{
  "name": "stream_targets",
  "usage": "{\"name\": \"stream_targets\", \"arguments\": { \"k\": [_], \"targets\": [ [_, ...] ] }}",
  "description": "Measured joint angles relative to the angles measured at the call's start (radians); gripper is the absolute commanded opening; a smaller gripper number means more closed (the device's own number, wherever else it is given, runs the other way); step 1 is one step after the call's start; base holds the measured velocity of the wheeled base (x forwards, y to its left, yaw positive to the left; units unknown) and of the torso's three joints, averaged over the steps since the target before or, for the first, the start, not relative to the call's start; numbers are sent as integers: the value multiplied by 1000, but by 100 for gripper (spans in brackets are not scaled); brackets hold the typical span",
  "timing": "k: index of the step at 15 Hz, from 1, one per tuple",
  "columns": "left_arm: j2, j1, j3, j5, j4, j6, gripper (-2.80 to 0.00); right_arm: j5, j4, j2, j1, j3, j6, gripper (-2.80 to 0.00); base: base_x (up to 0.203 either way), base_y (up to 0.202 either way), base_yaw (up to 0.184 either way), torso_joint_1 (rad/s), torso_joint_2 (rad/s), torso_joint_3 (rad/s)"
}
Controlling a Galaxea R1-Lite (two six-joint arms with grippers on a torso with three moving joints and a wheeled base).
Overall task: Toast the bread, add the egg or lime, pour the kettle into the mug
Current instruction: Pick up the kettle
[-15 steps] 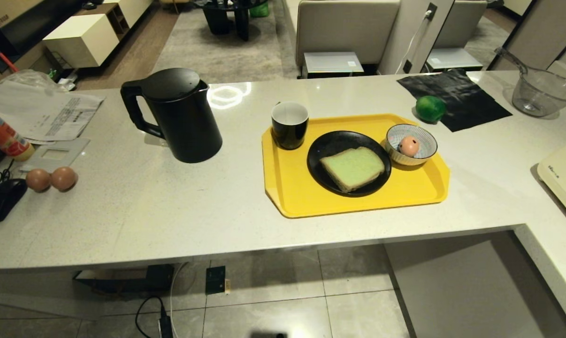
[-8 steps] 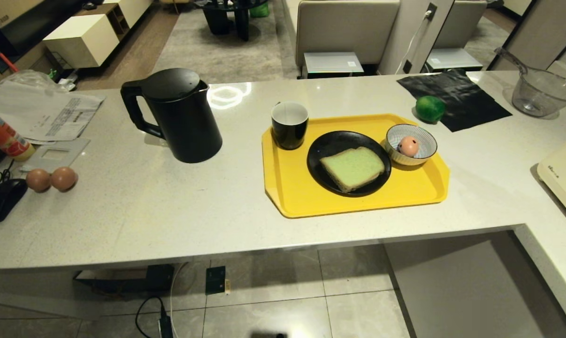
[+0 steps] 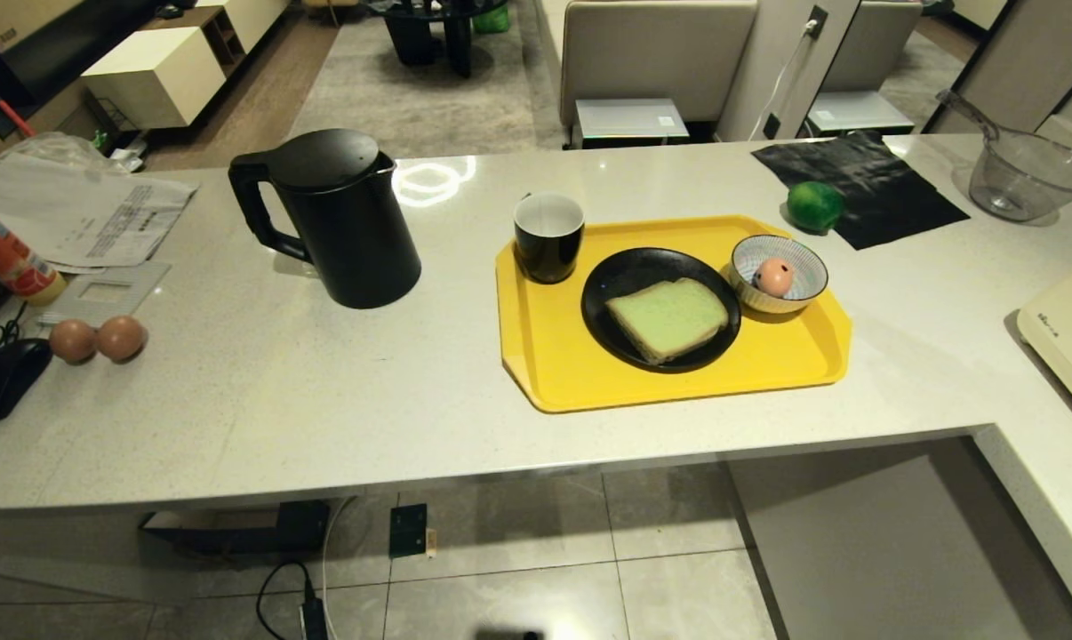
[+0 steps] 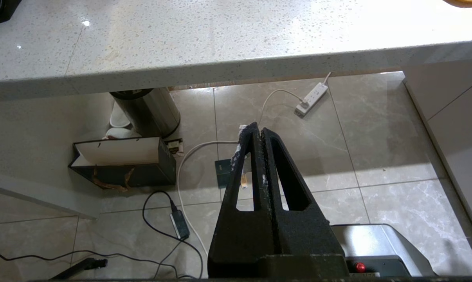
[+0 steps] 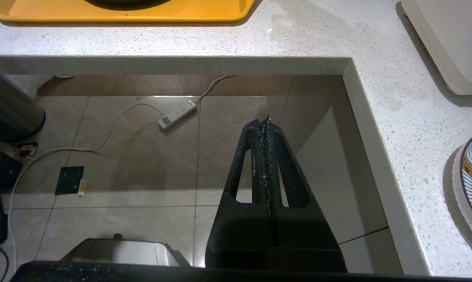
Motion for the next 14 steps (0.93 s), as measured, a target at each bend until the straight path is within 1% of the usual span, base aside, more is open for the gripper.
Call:
{"name": "stream_targets", "arguments": {
  "k": [3,14],
  "targets": [
    [0,0,0,0,-1,0,-280,-13,-3,0,0,0,41,-280,0,0,0,0,0,0],
    [0,0,0,0,0,0,-280,-16,-7,0,0,0,45,-280,0,0,0,0,0,0]
  ]
}}
